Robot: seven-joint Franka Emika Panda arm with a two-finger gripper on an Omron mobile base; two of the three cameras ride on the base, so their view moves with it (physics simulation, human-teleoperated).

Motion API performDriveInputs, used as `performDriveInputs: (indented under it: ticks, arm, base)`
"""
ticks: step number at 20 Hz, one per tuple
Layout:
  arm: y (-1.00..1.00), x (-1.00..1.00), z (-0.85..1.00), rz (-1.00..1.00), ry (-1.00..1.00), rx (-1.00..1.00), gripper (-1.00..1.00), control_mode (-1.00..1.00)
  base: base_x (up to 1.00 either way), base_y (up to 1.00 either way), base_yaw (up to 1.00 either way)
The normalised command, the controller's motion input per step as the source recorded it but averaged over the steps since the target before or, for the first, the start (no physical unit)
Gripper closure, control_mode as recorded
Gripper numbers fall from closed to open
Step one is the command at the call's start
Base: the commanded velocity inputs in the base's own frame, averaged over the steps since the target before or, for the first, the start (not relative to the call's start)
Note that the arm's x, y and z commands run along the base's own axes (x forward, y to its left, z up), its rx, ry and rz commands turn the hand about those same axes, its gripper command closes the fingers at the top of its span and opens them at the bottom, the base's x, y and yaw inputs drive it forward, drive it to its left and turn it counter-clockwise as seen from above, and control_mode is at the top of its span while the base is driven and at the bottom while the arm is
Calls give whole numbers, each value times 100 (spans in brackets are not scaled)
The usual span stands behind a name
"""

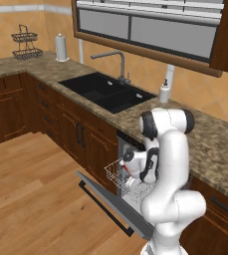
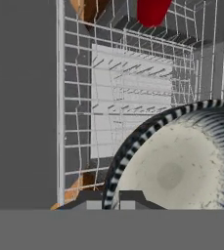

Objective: Pick up the cup and bowl from the counter, place them in the dishwasher, and close the dishwasher door.

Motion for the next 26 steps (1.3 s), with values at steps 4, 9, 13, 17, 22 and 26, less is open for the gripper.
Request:
performDriveInputs:
  ticks: [4, 9, 13, 17, 22, 26]
  arm:
    - [-33, 77, -65, 0, 0, -2, 100, -100]
    - [-33, 81, -43, -1, 0, 0, 100, -100]
    - [-23, 63, -44, 0, 5, 0, 100, -100]
    - [-12, 44, -42, 0, 5, 0, 100, -100]
    - [-1, 31, -43, 0, 9, 0, 100, -100]
    - [19, -3, -57, 0, 11, 0, -100, -100]
  base:
    - [0, 0, 0]
    - [0, 0, 0]
    - [0, 0, 0]
    - [0, 0, 0]
    - [0, 0, 0]
    - [0, 0, 0]
